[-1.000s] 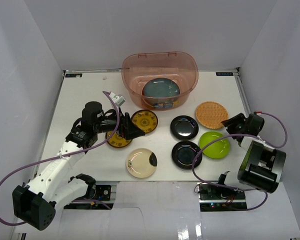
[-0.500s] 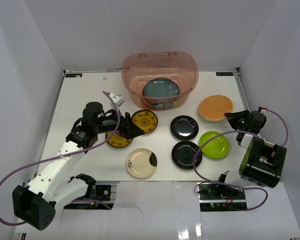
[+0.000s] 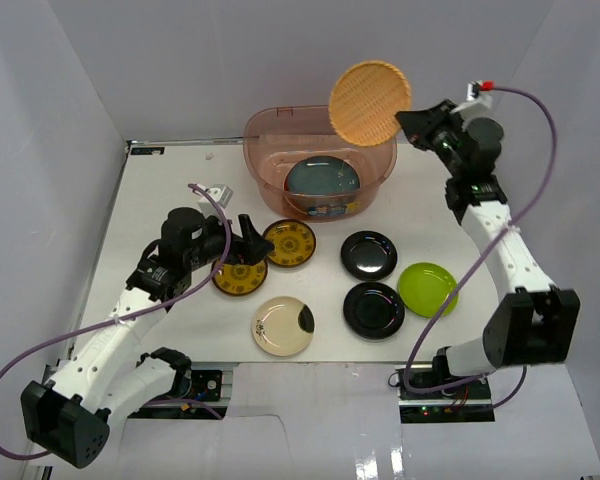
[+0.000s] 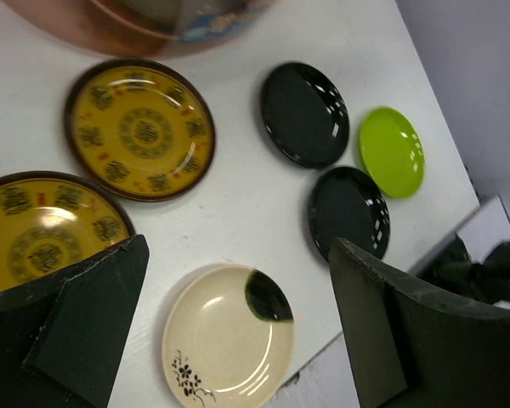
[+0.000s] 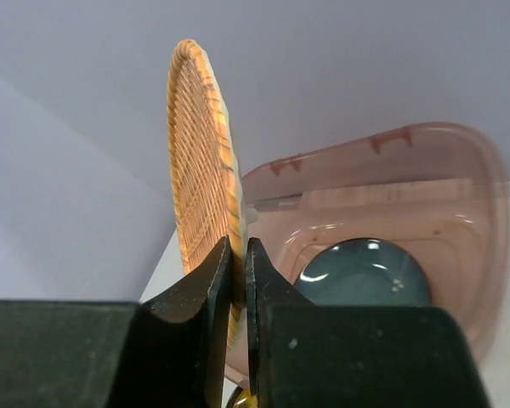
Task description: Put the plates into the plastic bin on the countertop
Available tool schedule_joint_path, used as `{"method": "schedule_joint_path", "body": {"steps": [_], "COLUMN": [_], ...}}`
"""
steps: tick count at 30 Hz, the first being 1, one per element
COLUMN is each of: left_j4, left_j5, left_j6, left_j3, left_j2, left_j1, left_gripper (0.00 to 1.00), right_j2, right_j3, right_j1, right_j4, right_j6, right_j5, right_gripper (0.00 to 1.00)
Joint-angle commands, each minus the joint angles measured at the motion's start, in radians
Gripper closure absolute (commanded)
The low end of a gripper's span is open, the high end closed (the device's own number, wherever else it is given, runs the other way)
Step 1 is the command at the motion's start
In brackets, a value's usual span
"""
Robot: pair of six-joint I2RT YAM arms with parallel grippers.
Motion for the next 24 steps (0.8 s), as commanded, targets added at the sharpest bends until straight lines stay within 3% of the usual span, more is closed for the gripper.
{"method": "schedule_joint_path", "body": {"steps": [1, 6, 11, 15, 18, 19, 21, 24], "left_j4": [-0.017, -0.065, -0.043, -0.034, -0.016, -0.007, 0.003, 0.021], "left_j5": [-0.23, -0.34, -0.444, -0.382, -0.344, -0.346, -0.288, -0.297], "left_j6": [-0.049, -0.154, -0.269, -0.333, -0.364, -0.373, -0.384, -0.408], "left_j3": [-0.014, -0.033, -0.107, -0.17, -0.243, -0.276, -0.299, -0.34], "left_j2": [-0.062, -0.027, -0.034, 0.007, 0.047, 0.068, 0.09, 0.104], "left_j1": [0.01, 0.025, 0.071, 0.195, 0.315, 0.332, 0.385, 0.395], "left_gripper": [0.02, 0.02, 0.02, 0.02, 0.02, 0.02, 0.02, 0.02], "right_j2": [0.22, 0.437, 0.546, 0.604, 0.624, 0.626, 0.608, 0.551], "right_j3": [0.192, 0.35, 0.409, 0.403, 0.406, 0.413, 0.415, 0.397], "right_j1": [0.091, 0.176, 0.22, 0.233, 0.243, 0.248, 0.256, 0.268], "right_j4": [-0.167, -0.24, -0.288, -0.295, -0.331, -0.348, -0.38, -0.377], "right_j6": [-0.095, -0.106, -0.113, -0.107, -0.121, -0.136, -0.159, -0.192], "right_j5": [0.022, 0.033, 0.037, 0.065, 0.099, 0.108, 0.145, 0.178], "right_gripper": [0.92, 0.92, 0.92, 0.89, 0.64, 0.43, 0.23, 0.03]}}
